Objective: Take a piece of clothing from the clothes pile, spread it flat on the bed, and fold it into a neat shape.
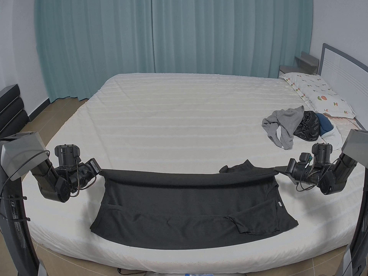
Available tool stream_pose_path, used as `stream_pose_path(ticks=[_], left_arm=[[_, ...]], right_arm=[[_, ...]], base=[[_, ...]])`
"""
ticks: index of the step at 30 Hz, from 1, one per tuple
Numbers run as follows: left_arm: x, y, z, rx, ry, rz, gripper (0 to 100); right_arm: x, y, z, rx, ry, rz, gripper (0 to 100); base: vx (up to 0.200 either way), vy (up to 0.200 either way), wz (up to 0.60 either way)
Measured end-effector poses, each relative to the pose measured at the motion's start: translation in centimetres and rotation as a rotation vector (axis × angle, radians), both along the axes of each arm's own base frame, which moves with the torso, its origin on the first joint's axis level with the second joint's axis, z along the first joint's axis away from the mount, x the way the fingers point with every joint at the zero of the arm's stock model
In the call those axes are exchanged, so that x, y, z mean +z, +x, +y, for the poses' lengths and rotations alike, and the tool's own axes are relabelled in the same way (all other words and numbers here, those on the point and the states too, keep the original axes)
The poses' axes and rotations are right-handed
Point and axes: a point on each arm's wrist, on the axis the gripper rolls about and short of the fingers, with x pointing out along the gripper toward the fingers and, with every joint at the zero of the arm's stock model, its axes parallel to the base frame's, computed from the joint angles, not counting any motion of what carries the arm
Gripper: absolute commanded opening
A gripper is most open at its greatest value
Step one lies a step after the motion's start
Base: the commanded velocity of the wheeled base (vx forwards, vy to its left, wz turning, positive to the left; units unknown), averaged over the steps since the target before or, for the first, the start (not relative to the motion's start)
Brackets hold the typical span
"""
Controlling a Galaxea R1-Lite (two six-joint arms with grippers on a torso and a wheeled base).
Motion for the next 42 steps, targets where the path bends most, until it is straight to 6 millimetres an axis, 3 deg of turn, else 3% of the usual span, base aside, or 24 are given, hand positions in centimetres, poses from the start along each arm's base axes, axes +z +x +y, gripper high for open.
stream_pose_path(ticks=[28, 42], left_arm=[[-2.5, -6.2, -0.4, -0.057, 0.038, 0.082, 0], [-3.6, -7.8, -0.5, -0.071, 0.056, 0.113, 0]], right_arm=[[-2.3, -4.9, -1.1, 0.056, -0.029, 0.078, 0], [-3.5, -6.0, -1.6, 0.097, -0.113, 0.076, 0]], base=[[0.0, 0.0, 0.0], [0.0, 0.0, 0.0]])
